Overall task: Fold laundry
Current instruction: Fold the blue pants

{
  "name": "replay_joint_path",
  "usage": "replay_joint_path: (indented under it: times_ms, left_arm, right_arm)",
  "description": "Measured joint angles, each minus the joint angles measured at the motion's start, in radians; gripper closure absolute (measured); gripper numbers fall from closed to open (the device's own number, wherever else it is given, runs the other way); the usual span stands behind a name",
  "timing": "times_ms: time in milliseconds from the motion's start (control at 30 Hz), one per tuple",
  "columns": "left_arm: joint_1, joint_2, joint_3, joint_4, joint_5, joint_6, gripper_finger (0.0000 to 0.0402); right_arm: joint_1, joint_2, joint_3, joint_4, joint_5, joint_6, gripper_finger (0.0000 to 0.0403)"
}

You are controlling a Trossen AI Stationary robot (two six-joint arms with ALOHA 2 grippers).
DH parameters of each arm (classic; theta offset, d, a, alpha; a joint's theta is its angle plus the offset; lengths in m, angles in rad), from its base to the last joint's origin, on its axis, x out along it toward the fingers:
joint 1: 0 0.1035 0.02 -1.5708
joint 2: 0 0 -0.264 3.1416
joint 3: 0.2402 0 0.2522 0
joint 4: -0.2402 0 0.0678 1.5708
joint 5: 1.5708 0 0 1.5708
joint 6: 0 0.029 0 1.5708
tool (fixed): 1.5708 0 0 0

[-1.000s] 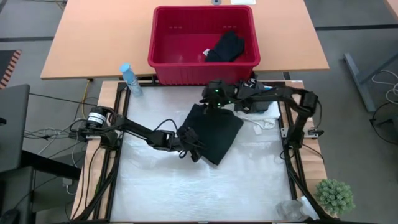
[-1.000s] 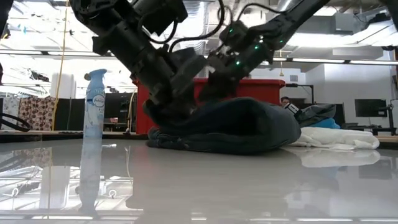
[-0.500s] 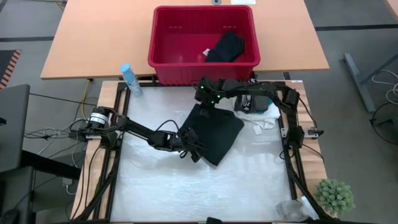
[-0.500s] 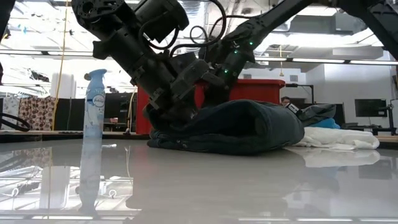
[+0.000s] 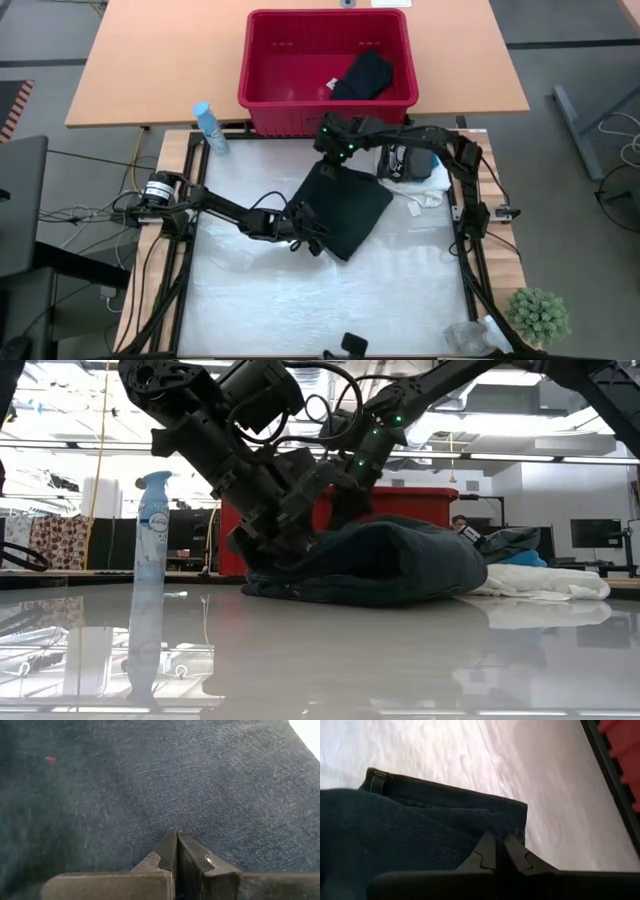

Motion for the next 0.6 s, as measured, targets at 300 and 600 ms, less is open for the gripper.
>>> replay_joint_path:
  times_ms: [300,600]
  left_arm:
    - [-0.001,0.000,0.000,-0.029,-0.003,-0.041,0.0401]
    - [-0.005,-0.002,0.002,-0.090,0.018,-0.033,0.0401]
  right_arm:
    - [-0.050,0.005,0.002,-0.046,0.037,0.052,0.0307]
    - [-0.139,-0.129,0.004,-0.219,-0.075,-0.057,0.0295]
